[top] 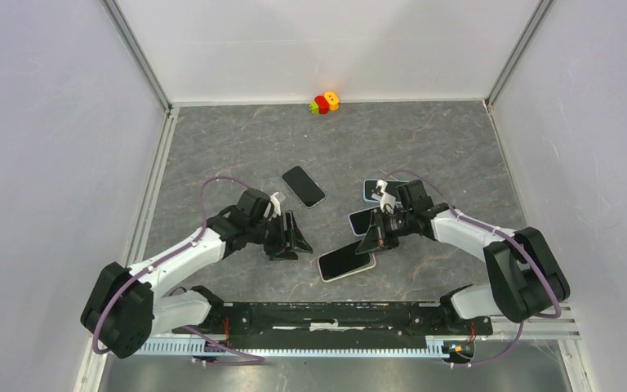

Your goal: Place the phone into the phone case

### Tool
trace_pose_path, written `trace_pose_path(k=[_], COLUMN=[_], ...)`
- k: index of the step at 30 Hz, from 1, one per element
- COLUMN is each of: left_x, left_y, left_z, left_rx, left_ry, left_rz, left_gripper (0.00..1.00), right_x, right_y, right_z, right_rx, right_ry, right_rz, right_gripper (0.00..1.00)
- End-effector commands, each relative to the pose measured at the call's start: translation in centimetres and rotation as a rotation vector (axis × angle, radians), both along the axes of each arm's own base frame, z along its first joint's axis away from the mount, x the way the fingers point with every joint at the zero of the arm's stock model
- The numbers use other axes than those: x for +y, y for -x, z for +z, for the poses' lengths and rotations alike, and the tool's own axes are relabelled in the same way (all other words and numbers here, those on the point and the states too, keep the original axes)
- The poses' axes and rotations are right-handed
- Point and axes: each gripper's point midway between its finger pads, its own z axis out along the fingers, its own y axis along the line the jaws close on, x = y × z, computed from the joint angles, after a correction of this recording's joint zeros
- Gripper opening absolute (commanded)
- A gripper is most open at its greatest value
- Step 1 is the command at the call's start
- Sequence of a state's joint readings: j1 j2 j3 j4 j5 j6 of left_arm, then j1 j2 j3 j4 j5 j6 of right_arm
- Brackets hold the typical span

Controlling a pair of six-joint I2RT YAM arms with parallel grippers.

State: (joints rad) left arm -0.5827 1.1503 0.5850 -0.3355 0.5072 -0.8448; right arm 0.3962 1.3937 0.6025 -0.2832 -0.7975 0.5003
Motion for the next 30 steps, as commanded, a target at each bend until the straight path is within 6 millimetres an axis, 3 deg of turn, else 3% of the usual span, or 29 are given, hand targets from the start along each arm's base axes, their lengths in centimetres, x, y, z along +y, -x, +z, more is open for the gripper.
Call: trace_pose_path(k=[1,9,16,20,30], left_x=[-1.0,-2.3,-4.4,-5.4,-5.2], left_y=[-0.9,-1.4,-0.4,0.6,1.1], left_z=[1.2,1.9,1.9,0.9,-2.2], left_rx=[-0.038,-0.055,-0.062,-0.044,0.046], left_ry=[0.032,0.055,0.038,0.008,-0.080], left_rz=[0.006,0.000,-0.061,-0.105,-0.081], left_gripper=[0.64,0.64,0.62,0.57,0.44], right_x=[0.9,4.2,3.8,3.5,2.6], right_y=[2.9,3.5,4.5,4.8,4.6], right_z=[-3.9,-4.1,-6.3,-7.3,-8.7], right_rx=[0.071,0.087,0.099,0.108,0.093], right_ry=[0.112,0.070,0.105,0.125,0.205], right_rz=[0.031,0.086,0.145,0.174,0.241], right_gripper=[0.00,0.00,0.00,0.02,0.33])
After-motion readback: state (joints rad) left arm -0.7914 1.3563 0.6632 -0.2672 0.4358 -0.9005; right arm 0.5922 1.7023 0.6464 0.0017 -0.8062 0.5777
